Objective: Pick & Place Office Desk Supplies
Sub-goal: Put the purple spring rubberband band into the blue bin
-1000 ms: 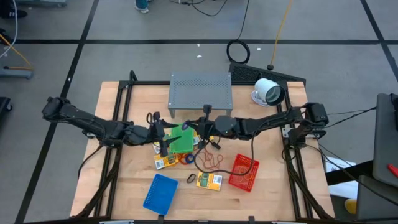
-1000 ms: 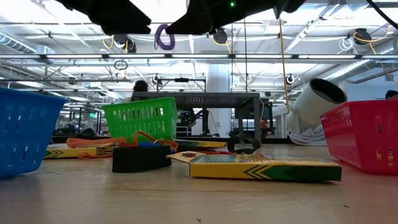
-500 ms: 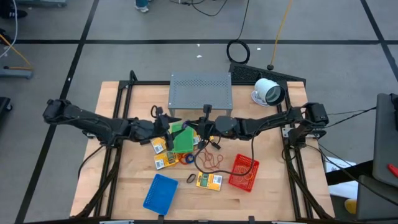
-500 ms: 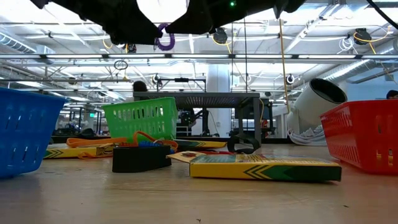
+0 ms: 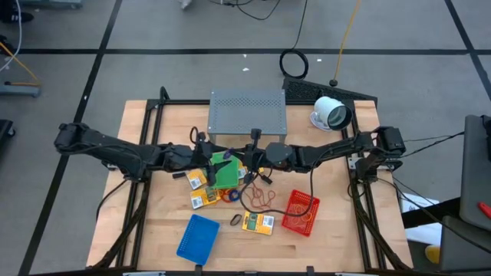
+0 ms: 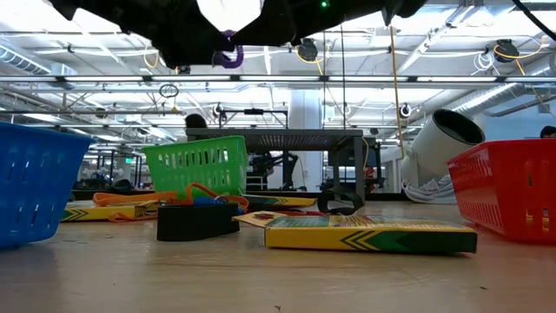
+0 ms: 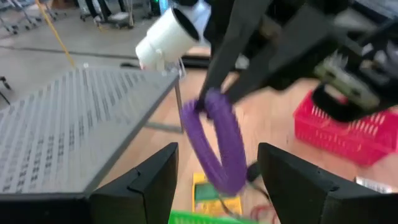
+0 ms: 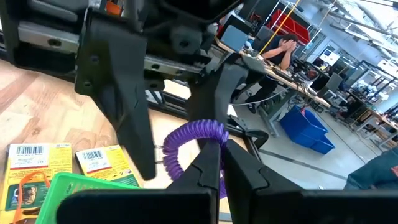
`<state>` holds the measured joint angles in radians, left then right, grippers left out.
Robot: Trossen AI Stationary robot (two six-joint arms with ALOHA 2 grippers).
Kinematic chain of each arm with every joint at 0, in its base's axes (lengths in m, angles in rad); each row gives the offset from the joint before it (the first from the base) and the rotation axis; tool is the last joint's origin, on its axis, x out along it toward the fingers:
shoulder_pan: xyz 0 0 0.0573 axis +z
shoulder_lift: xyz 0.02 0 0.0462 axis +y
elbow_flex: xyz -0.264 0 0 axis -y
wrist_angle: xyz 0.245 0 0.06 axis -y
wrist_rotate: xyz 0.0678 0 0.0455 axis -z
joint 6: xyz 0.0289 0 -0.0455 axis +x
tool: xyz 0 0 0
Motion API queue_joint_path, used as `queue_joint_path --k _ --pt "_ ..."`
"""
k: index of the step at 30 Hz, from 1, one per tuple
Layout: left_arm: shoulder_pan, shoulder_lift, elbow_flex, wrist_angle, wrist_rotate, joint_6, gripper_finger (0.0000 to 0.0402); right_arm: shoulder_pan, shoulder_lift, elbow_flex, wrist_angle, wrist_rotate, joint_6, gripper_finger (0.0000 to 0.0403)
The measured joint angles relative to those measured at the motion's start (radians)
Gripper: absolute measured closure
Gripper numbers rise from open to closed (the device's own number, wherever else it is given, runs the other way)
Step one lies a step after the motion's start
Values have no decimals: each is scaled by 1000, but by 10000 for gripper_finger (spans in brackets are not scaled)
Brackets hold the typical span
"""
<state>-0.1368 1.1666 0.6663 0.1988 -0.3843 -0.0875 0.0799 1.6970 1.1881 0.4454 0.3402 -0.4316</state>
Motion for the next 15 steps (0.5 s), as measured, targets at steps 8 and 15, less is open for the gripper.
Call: queue_joint_path --k 8,15 --pt "0 28 -1 16 27 12 283 0 0 0 -3 0 1 403" --pt "0 26 -1 21 24 23 378 0 0 -1 -16 0 10 403"
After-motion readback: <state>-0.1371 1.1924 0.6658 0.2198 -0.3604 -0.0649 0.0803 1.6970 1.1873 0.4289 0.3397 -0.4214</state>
